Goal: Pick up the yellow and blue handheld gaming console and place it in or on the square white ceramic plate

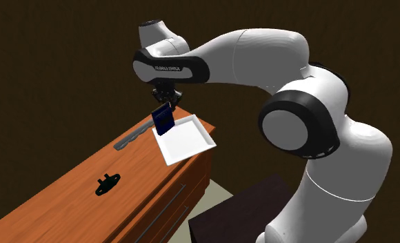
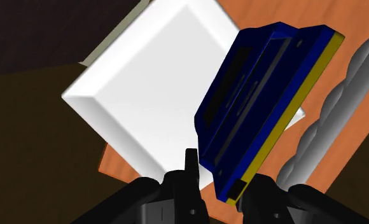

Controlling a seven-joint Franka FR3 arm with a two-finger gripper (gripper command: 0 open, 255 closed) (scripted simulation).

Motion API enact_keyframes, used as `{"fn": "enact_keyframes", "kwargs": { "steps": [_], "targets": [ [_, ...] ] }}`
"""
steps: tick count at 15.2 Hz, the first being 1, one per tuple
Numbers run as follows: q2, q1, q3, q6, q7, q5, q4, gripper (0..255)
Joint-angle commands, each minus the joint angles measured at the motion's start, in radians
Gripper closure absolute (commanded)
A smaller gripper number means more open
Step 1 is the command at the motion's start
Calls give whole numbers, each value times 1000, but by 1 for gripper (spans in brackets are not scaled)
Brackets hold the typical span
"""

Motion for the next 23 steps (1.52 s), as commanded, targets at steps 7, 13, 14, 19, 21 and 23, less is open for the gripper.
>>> {"fn": "enact_keyframes", "kwargs": {
  "steps": [7,13,14,19,21,23],
  "targets": [
    [-71,-99,-45,29,-145,36,-81,255],
    [-57,-99,-48,105,-136,27,-145,255],
    [-54,-99,-48,117,-134,25,-154,255],
    [-35,-98,-51,178,-125,14,-199,255],
    [-26,-97,-52,202,-120,8,-215,255],
    [-17,-97,-54,226,-115,3,-230,255]
  ]
}}
